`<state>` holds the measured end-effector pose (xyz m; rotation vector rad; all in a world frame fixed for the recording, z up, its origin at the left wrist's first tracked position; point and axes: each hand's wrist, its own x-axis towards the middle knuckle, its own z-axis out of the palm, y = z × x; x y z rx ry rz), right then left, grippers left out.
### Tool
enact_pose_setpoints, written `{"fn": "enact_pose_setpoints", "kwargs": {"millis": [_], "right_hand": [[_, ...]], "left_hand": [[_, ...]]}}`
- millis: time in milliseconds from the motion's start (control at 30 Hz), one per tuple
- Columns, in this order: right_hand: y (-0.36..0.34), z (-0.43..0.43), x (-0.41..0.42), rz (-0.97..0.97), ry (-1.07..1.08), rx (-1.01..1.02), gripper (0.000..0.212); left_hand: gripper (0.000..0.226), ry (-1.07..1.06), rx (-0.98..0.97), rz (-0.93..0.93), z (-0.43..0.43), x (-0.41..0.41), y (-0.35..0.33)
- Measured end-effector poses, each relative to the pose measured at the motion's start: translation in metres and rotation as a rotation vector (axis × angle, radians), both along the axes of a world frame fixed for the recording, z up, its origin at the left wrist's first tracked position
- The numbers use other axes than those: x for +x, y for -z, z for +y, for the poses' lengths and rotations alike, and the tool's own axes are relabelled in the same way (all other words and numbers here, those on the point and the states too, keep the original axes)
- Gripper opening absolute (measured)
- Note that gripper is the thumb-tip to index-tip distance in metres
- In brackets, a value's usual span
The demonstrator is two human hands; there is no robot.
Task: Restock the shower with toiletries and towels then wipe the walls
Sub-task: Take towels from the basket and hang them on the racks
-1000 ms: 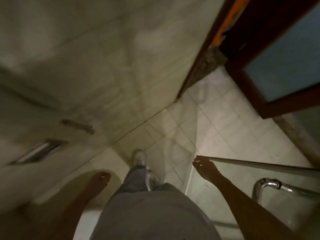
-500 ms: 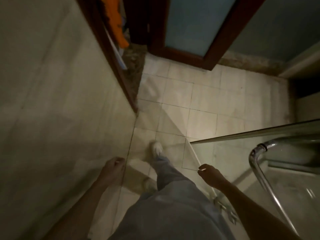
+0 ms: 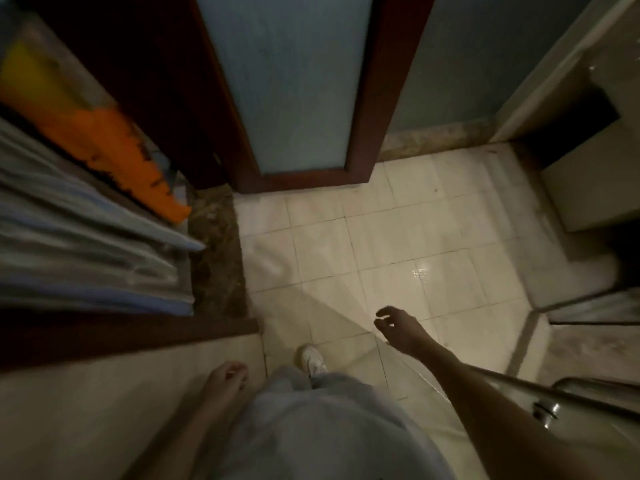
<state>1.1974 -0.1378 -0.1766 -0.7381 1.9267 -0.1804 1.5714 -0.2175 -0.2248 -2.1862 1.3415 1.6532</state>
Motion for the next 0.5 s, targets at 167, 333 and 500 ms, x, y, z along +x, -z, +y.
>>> {"fn": "enact_pose_setpoints", "kwargs": {"millis": [167,333,500], "right_hand": [[-0.024,-0.052,-0.041,0.022,0.207,-0.109,0.037],[-0.034,-0.054,-0.079,0.07,0.358,-0.052,0.037],[-0.022,-0.032,-0.098,0.096,0.56,0.11,0.036]], "left_hand": [[0.014,0.11,0.053,0.017,-0.081,-0.037,0.0],[0.014,0.194,0.085,0.001,-0.158,-0.095,0.001],[0.021,0.296,0.109,-0.013,-0.246,-0.173,0.012]]}}
